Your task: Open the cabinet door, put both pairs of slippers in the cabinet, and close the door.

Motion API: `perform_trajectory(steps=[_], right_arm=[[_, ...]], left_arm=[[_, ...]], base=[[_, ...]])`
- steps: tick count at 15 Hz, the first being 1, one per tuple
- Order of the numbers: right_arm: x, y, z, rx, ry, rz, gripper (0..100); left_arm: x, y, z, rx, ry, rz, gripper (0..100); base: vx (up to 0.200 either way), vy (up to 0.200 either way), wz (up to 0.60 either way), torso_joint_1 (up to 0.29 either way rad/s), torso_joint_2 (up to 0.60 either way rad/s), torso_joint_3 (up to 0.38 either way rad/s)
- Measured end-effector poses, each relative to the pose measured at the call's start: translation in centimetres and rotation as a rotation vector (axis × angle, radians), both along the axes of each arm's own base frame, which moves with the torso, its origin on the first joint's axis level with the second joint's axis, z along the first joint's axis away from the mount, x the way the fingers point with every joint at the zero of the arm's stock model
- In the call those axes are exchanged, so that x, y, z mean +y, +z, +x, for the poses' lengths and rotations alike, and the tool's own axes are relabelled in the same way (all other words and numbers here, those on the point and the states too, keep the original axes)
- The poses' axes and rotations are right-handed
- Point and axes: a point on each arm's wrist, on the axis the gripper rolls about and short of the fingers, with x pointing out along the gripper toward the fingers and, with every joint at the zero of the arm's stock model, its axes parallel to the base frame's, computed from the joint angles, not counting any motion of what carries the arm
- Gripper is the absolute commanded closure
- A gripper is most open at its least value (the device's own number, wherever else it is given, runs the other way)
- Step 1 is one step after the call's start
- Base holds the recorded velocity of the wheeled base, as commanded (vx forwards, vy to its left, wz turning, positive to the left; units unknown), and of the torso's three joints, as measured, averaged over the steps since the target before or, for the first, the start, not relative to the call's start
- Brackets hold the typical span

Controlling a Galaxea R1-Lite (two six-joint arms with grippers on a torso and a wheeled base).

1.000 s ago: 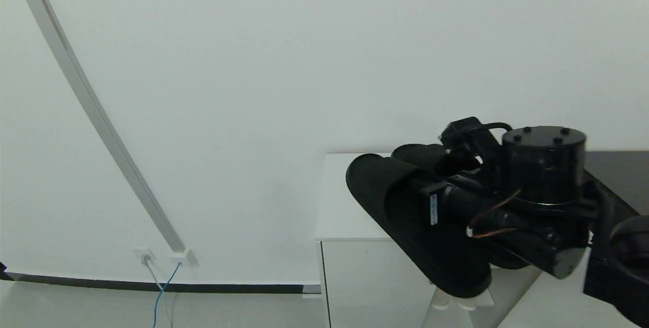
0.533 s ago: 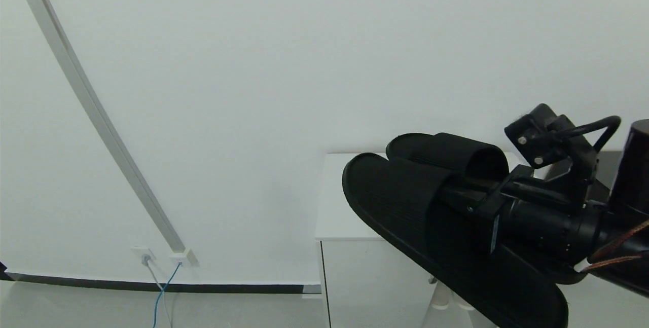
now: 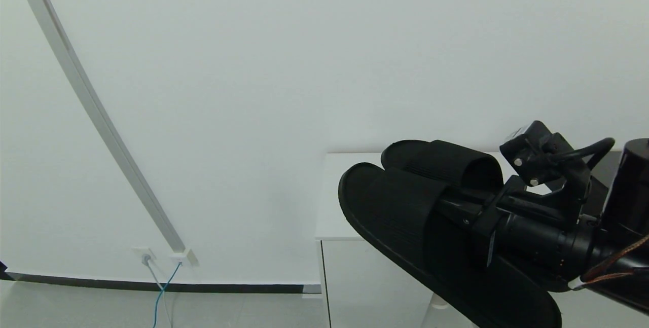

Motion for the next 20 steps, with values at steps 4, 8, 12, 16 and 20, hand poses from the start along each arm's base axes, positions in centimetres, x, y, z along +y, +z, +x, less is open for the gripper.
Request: perform_trajectory(steps=[4,8,12,16,20], right_arm=[[0.2,-0.2,0.0,0.006,0.006,-0.005,100],[0.2,-0.4,0.0,0.014,0.007,-0.008,100],[0.1,-0.8,-0.1,0.023,0.008,-0.018,100],[0.1,-1.1,-0.2,0.031,0.010,-0.028,100],[0.2,-1.4,-0.2,0.038,0.012,-0.032,100]], left_arm=[[0.0,0.0,0.0,0.000,0.000,-0.001,100],[0.0,0.0,0.0,0.000,-0.003,-0.002,100],[0.0,0.0,0.0,0.000,-0.002,-0.002,100],[0.0,0.0,0.0,0.000,-0.003,-0.002,100],[0.0,0.0,0.0,0.000,-0.002,-0.002,100]], base=[[-0.200,0.000,0.00,0.005,0.01,0.000],[-0.150,0.000,0.00,-0.002,0.00,0.005],[0.000,0.000,0.00,0.000,0.00,0.000],[0.000,0.000,0.00,0.000,0.00,0.000],[0.000,0.000,0.00,0.000,0.00,0.000]])
